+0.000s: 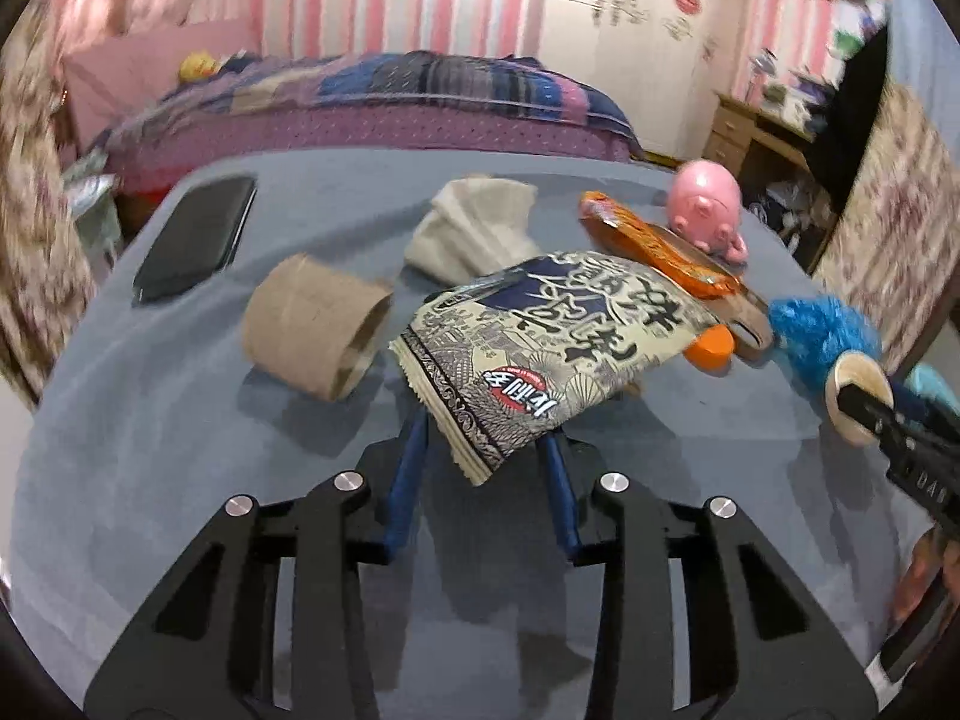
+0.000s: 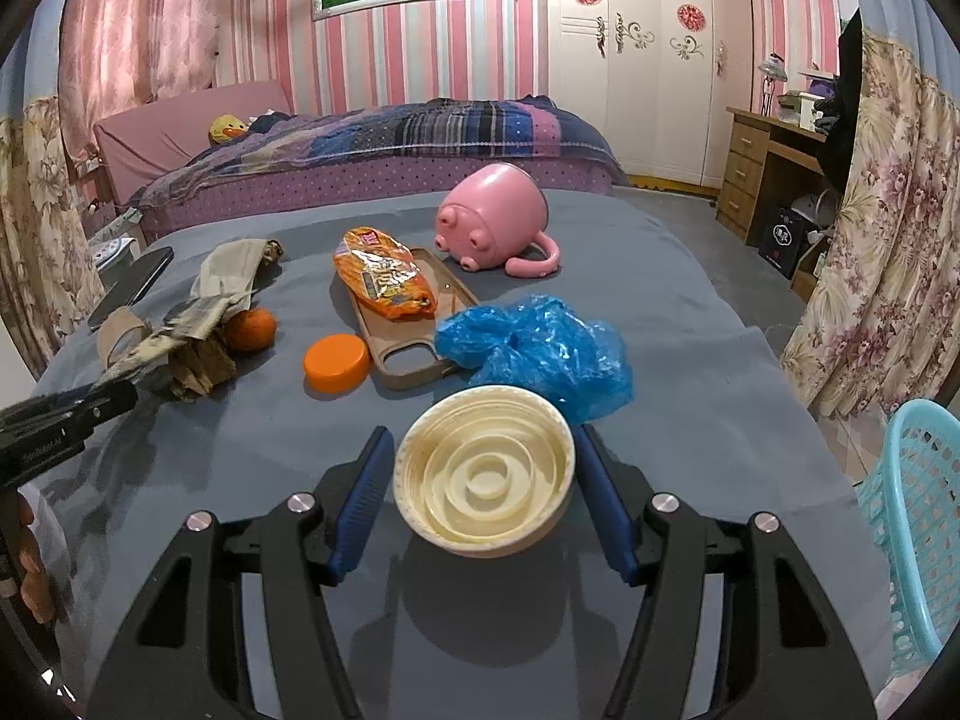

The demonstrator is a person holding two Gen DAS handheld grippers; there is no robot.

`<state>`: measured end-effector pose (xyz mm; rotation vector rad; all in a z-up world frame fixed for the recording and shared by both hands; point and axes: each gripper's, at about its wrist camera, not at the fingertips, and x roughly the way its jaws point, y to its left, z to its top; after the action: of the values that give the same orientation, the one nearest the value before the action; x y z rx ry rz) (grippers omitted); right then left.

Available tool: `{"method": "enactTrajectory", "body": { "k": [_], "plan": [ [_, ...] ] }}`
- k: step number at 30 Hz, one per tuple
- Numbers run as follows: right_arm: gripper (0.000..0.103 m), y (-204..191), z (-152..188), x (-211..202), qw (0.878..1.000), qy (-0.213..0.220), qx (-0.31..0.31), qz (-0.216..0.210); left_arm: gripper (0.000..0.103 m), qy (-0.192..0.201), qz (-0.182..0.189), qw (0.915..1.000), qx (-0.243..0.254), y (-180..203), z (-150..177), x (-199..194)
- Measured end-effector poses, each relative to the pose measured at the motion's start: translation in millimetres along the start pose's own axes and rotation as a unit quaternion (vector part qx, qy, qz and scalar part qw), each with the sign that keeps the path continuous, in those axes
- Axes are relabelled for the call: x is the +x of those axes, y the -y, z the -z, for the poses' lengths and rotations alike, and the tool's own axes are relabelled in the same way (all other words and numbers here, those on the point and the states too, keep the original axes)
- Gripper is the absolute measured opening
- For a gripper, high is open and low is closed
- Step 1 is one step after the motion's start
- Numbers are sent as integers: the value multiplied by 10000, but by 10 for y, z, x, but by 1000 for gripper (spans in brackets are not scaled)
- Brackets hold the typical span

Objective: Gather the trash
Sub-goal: 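Grasp the printed snack bag with the left tool while the right tool holds the lid, then carry the snack bag and lid to the blue basket and release both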

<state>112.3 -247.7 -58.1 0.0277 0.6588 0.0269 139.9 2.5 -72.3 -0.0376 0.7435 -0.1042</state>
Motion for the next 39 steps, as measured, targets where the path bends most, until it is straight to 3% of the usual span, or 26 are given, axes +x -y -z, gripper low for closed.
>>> {"method": "enactTrajectory", "body": {
  "k": [5, 7, 9, 12, 14, 18, 21, 29, 39],
  "plan": [
    [61, 10, 1, -4, 10000, -11, -10, 0, 38, -12, -145, 9986, 512, 229, -11, 33],
    [61, 14, 0, -4, 10000, -15, -1, -4, 50, -22, -124, 9985, 531, 276, -33, 38],
    [61, 21, -3, -4, 10000, -22, 12, -7, 68, 18, -94, 9984, 551, 341, -64, 29],
    [61, 27, -1, -3, 10000, -21, 7, -5, 70, 85, -80, 9978, 650, 423, -78, 33],
    [61, 33, -1, -5, 10000, -16, 9, 3, 62, 74, -98, 9975, 699, 470, -98, 69],
    [61, 80, -4, -4, 10000, -13, 46, 17, 18, -52, 109, 9976, 676, 462, -113, 110],
    [61, 119, -12, 6, 10000, -17, 89, 35, 6, 72, 195, 9977, 643, 423, -104, 14],
    [61, 226, -29, -37, 9997, 36, 231, 85, 0, 349, 407, 9980, 344, 379, -157, -331],
    [61, 682, -78, -416, 9976, 286, 562, 301, 0, 570, 585, 9958, 406, 766, -293, -621]
  ]
}}
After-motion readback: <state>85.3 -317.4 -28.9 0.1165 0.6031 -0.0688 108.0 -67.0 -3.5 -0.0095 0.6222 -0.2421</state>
